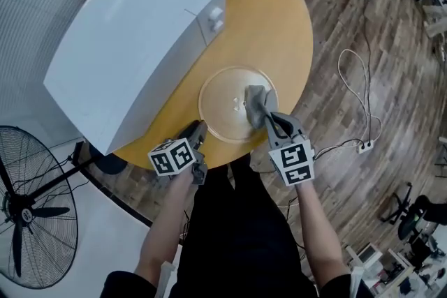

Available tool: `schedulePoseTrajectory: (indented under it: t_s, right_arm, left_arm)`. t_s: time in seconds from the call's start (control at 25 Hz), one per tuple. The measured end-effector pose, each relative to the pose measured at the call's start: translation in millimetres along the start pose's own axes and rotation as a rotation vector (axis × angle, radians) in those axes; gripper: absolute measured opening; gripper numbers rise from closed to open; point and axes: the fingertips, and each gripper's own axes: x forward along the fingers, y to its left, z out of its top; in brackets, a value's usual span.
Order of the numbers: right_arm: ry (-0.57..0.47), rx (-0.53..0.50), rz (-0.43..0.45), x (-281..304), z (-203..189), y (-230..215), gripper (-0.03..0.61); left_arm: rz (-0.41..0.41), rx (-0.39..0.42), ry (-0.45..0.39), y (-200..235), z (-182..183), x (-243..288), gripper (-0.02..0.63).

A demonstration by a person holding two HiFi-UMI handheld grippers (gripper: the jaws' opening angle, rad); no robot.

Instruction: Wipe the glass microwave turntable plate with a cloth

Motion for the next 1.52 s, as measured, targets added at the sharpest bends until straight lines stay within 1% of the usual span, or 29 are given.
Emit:
schedulePoseTrajectory:
  t_s: [0.6, 0.76, 0.84, 0.88, 1.0, 1.12, 1.24, 1.36, 1.52]
  right_arm:
    - [0.031, 0.035, -0.039, 10, -3, -1, 0.023]
    - [0.042, 0.034, -0.044, 12, -6, -2, 0.023]
    - [0.053, 0.029, -0.048, 15, -8, -1, 0.023]
    - [0.06, 0.026, -0.05, 16, -9, -1, 0.023]
    - [0.096, 0.012, -0.063, 25, -16, -1, 0.023]
    - [0.14, -0.001, -0.082, 38, -23, -3, 0.023]
    - [0.174, 0.012, -0.099, 53, -29, -6, 0.023]
    - [0.199, 0.029, -0.117, 66, -33, -12, 0.023]
    - [0.223, 0.037, -0.144, 80, -34, -23, 0.023]
  left_arm:
    - [-0.042, -0.098, 0.083, 8, -12, 18, 0.08]
    - [-0.04, -0.087, 0.088, 8, -14, 19, 0.076]
    - [-0.03, -0.085, 0.087, 10, -14, 19, 0.047]
    - [-0.031, -0.089, 0.086, 10, -14, 19, 0.046]
    - [-0.036, -0.092, 0.088, 11, -15, 19, 0.044]
    - [-0.031, -0.076, 0.088, 12, -15, 18, 0.043]
    - [-0.027, -0.067, 0.086, 14, -14, 18, 0.041]
    - [-0.042, -0.067, 0.088, 10, -13, 18, 0.041]
    - [-0.044, -0.04, 0.104, 10, -14, 18, 0.042]
